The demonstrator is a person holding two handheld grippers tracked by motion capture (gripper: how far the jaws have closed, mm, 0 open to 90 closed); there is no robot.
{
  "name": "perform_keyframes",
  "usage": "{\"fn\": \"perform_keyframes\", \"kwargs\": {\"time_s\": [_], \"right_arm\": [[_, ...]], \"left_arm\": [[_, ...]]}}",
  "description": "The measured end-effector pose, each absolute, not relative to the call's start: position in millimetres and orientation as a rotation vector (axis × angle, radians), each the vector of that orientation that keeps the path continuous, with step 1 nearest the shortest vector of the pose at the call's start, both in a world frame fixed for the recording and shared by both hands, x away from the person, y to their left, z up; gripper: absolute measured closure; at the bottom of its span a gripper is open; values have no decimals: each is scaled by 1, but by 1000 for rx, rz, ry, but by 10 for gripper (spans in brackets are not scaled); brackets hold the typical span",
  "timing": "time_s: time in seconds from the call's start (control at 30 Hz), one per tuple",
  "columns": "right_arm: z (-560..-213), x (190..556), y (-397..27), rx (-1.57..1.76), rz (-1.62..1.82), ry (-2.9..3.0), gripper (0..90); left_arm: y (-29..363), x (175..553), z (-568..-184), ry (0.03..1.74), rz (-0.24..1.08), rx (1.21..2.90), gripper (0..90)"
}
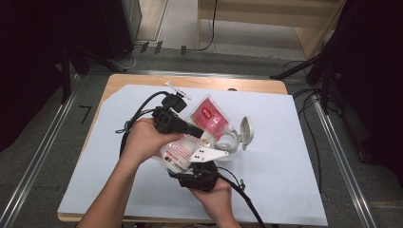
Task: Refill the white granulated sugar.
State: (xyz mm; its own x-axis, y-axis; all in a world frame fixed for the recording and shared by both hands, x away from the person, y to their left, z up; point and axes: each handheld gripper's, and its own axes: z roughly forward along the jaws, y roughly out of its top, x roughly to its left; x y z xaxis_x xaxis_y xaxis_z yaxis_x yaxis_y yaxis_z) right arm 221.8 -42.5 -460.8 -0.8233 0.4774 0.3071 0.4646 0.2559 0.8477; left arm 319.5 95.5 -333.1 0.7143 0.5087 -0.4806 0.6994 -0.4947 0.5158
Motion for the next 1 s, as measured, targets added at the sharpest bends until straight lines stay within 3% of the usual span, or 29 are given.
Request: {"fn": "perform_keyframes", "kwargs": {"time_s": [0.23, 0.37, 0.63, 1.0], "right_arm": [[-459, 225, -45, 928, 1728, 2501, 591], [-460, 224, -44, 933, 1761, 2517, 612], [-457, 221, -44, 918, 1748, 2525, 595], [-452, 227, -40, 935, 1721, 2508, 587]], "left_arm": [[98, 319, -331, 854, -297, 2225, 857], [98, 322, -334, 871, -329, 2220, 759], [88, 325, -341, 947, -407, 2210, 851], [73, 330, -336, 947, -386, 2253, 790]]}}
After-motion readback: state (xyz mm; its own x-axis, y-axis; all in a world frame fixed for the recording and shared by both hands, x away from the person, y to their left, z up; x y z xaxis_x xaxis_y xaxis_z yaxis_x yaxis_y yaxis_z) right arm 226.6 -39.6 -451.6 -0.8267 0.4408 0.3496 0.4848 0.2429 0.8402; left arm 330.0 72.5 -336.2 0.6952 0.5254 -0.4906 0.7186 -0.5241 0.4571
